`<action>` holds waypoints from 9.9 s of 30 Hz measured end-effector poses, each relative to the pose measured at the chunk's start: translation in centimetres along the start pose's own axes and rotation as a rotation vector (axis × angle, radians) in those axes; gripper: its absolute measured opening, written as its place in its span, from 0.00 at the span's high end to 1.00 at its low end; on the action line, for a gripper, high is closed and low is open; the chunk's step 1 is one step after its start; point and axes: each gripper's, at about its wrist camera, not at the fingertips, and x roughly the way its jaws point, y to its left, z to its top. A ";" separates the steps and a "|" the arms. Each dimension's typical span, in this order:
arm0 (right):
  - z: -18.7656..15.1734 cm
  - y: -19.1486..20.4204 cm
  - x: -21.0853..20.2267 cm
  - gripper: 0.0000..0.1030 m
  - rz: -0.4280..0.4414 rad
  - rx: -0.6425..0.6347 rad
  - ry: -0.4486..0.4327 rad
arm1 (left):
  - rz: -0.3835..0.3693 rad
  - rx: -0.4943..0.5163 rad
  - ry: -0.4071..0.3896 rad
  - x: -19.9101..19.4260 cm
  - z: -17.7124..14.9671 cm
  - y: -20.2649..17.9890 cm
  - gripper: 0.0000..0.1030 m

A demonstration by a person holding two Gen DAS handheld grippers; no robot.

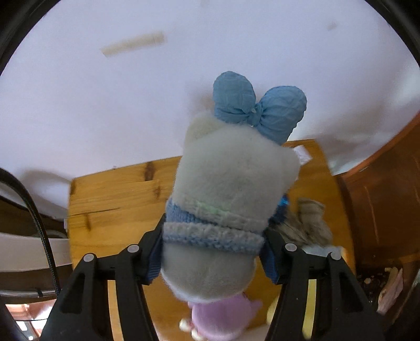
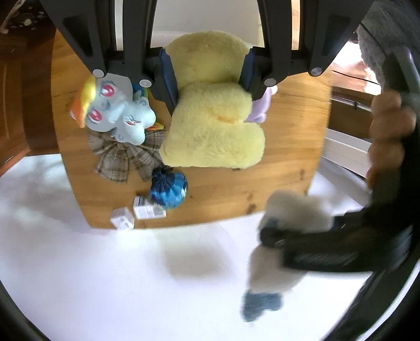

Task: Organize objects
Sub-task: 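Grasp the white bunny with the left tool while the right tool grasps the yellow plush, then carry the white bunny with the left tool while the right tool carries the yellow plush into the tray, then open both tools and move them back toward the remaining toys, then grasp the purple plush with the left tool while the right tool grasps the blue pony, then lower the purple plush with the left tool while the right tool lowers the pony into the tray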

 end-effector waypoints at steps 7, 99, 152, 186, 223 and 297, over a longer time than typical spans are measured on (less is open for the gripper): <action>-2.4 -1.0 -7.9 0.59 0.089 -0.072 -0.055 | -0.015 0.003 -0.100 -10.4 -5.5 -3.2 0.38; -16.1 -5.6 -16.6 0.41 0.130 -0.300 0.145 | -0.029 -0.367 0.095 -13.3 -26.3 -14.3 0.30; -7.3 0.7 -14.6 0.36 0.208 -0.554 0.026 | -0.074 -0.340 -0.099 -12.5 -16.1 -3.7 0.30; -0.1 8.6 9.0 0.27 0.059 -0.991 0.217 | -0.399 -0.367 0.349 9.8 -13.4 -0.8 0.30; -4.9 11.2 12.8 0.33 -0.050 -1.413 0.051 | -0.177 -0.357 0.464 16.3 -12.7 -6.2 0.12; -7.8 -13.5 -12.8 0.35 0.425 -0.901 0.189 | 0.148 -0.065 0.069 -9.2 -17.7 -22.2 0.26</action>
